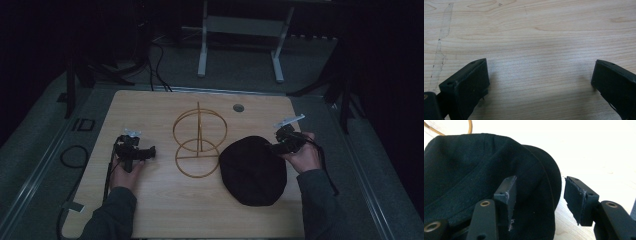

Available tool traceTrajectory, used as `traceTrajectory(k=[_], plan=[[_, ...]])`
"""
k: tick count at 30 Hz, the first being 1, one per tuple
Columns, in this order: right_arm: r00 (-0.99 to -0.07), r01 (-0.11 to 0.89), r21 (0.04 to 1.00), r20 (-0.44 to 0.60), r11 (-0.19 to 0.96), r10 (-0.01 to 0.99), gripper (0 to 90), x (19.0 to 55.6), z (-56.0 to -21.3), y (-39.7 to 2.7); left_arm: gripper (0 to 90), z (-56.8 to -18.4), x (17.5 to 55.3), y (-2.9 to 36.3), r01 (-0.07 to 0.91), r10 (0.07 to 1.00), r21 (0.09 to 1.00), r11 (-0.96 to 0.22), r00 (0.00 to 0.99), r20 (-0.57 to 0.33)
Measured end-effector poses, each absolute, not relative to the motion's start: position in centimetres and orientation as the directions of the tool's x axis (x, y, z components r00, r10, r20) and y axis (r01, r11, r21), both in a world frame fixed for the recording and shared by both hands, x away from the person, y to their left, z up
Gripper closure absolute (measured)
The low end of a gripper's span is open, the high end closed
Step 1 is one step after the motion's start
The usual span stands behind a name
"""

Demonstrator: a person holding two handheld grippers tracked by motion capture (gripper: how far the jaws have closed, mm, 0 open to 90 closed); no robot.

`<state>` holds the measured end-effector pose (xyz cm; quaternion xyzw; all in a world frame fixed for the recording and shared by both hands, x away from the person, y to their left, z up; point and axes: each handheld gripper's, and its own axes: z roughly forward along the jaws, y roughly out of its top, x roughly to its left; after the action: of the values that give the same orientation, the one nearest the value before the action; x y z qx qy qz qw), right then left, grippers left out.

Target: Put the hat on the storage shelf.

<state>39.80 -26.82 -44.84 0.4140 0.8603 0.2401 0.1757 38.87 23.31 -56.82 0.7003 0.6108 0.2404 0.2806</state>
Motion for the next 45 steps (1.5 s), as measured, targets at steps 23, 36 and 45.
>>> traceTrajectory(k=[23,36,45], plan=[[-0.642,0.681,0.378,-0.105,0.627,0.76,36.4,44.3,-47.4,-24.2,1.1,-56.8,38.9,23.3,0.721,0.99,0.686,-0.097,0.139,-0.006],[-0.679,0.692,0.249,-0.094,0.678,0.728,55.0,45.6,-48.8,-23.1,1.1,-56.8,38.9,23.3,0.721,0.99,0.686,-0.097,0.139,-0.006],[-0.672,0.707,0.217,-0.089,0.673,0.735,60.6,45.8,-49.1,-22.8,1.1,-56.8,38.9,23.3,0.721,0.99,0.686,-0.097,0.139,-0.006]])
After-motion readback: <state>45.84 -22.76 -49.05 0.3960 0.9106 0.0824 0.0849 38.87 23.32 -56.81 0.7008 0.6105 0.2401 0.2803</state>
